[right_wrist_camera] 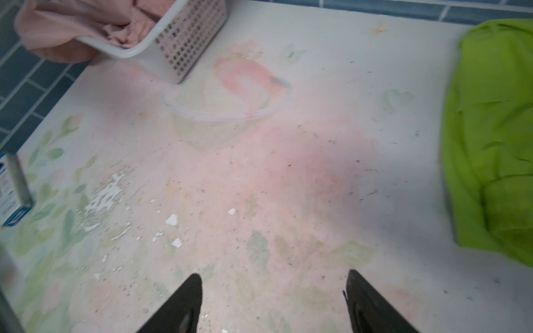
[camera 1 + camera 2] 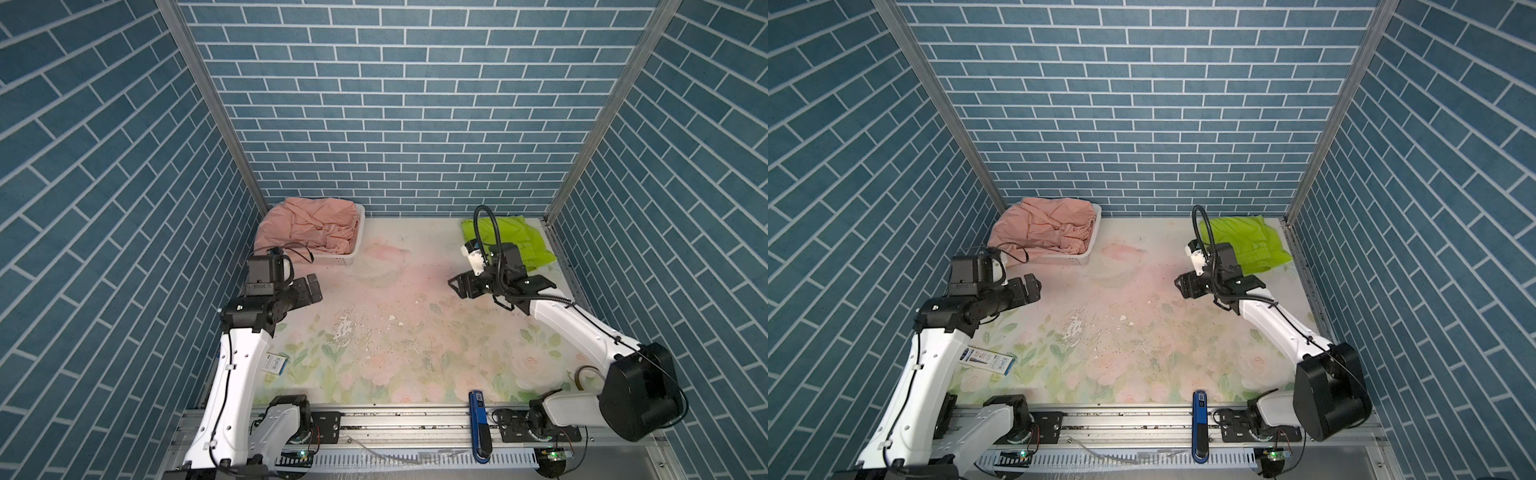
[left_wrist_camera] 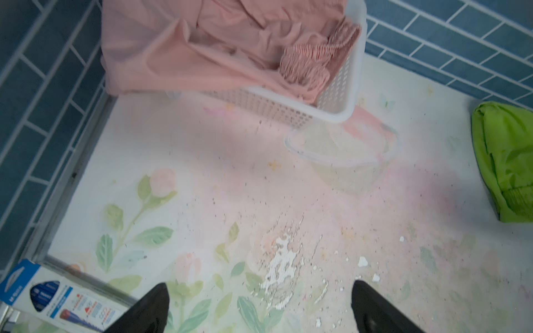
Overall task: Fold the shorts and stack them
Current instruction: 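Lower the green shorts there and open the right gripper, then grasp the pink shorts' waistband in the basket with the left gripper while the right withdraws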
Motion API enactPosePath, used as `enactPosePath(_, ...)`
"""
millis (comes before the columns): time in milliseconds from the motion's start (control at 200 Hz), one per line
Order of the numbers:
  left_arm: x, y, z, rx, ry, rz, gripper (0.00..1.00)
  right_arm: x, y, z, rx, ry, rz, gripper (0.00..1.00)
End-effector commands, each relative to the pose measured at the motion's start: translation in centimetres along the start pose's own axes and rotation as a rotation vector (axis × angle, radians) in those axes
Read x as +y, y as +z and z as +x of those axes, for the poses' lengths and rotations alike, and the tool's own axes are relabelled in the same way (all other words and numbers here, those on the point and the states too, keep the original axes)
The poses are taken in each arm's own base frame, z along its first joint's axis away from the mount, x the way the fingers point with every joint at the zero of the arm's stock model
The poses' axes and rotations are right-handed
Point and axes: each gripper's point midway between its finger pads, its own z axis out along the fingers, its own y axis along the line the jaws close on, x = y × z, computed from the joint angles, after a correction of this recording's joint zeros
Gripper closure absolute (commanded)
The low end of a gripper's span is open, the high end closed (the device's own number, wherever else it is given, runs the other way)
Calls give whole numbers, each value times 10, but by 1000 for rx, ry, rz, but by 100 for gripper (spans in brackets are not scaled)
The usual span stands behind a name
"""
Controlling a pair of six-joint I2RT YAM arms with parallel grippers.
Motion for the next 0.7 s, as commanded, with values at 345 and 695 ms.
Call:
enactPosePath(345, -21, 62, -122, -168, 98, -100, 0, 67, -30, 11, -163, 7, -177, 22)
enactPosePath(695, -72, 176, -120, 37, 343, -13, 0, 80, -13, 17, -175, -9, -229, 22)
